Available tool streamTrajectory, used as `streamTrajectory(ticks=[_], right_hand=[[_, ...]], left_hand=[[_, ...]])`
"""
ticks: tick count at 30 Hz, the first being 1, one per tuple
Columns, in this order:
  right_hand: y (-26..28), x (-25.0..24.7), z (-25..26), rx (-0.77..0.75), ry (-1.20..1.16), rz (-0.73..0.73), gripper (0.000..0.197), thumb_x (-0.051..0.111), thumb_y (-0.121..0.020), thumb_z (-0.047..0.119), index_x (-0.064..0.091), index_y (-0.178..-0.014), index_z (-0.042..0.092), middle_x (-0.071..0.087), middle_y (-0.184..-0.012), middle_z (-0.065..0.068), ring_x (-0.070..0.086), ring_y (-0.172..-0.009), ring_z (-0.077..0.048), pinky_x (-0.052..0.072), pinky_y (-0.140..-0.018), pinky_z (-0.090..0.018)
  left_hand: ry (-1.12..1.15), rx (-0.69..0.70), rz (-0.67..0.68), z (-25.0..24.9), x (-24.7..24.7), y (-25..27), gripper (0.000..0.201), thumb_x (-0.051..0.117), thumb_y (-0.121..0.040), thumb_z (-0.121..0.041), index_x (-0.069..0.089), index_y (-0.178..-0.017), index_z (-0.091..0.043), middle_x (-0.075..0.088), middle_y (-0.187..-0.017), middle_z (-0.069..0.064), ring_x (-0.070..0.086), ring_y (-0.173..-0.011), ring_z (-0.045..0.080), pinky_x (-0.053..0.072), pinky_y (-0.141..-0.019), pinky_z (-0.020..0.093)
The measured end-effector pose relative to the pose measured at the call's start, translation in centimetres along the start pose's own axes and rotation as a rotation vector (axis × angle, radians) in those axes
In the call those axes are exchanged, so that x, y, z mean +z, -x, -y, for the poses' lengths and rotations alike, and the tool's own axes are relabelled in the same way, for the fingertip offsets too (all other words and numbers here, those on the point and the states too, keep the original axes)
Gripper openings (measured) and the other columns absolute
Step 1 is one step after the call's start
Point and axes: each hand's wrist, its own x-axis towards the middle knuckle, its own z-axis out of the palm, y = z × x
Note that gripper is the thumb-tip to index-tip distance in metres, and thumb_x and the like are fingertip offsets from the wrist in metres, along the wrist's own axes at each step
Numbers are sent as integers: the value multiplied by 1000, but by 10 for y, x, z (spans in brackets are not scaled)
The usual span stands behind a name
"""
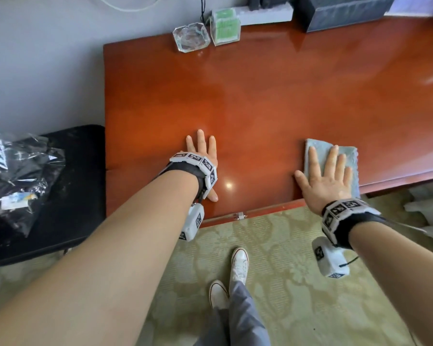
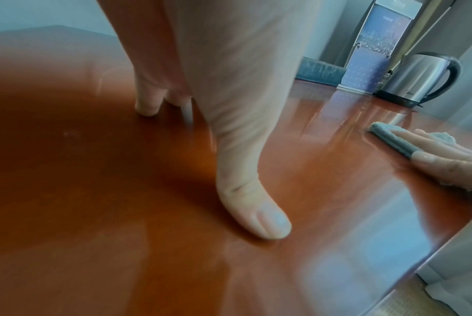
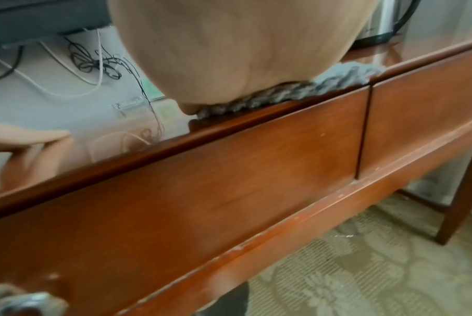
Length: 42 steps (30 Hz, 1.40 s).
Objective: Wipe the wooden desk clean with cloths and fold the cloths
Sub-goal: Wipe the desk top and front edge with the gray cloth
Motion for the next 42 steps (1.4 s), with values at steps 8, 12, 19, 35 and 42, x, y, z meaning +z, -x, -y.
streamTrajectory(ticks=[8,12,19,35,42], right_hand=[[60,37,118,-344,14,-63,70,10,-97,60,-23,-151,29,-28,-157,-17,-22,-145,-37,-8,-118,-54],[57,42,110,-419,17,-89,66,14,-99,58,-16,-153,33,-22,-160,-13,-17,-147,-33,-4,-120,-51],[18,15,19,-282,66,-55,59,9,-99,55,-19,-149,42,-24,-160,-6,-15,-148,-27,-3,-121,-48],[36,25,40,-241,13,-91,69,11,-98,60,-18,-152,30,-22,-159,-17,-15,-147,-37,-4,-119,-55],[56,39,80,-532,55,-64,63,12,-100,56,-14,-153,33,-20,-160,-11,-16,-148,-33,-3,-119,-53]], left_hand=[[-11,6,-74,4,8,0,157,83,-54,-66,-28,-149,-8,-34,-153,26,-18,-144,51,8,-114,65],[-11,5,-69,7,8,-1,157,81,-54,-70,-30,-149,-13,-35,-154,21,-19,-145,46,8,-115,63],[47,-8,-40,5,3,5,159,89,-52,-60,-29,-151,-19,-37,-155,12,-22,-147,38,12,-115,64],[-40,8,-69,17,17,-14,168,55,-26,-92,-34,-146,-17,-35,-154,20,-21,-145,46,7,-114,66],[54,14,-64,11,14,-5,163,87,-47,-66,-34,-147,-21,-41,-153,13,-25,-145,41,9,-117,64]])
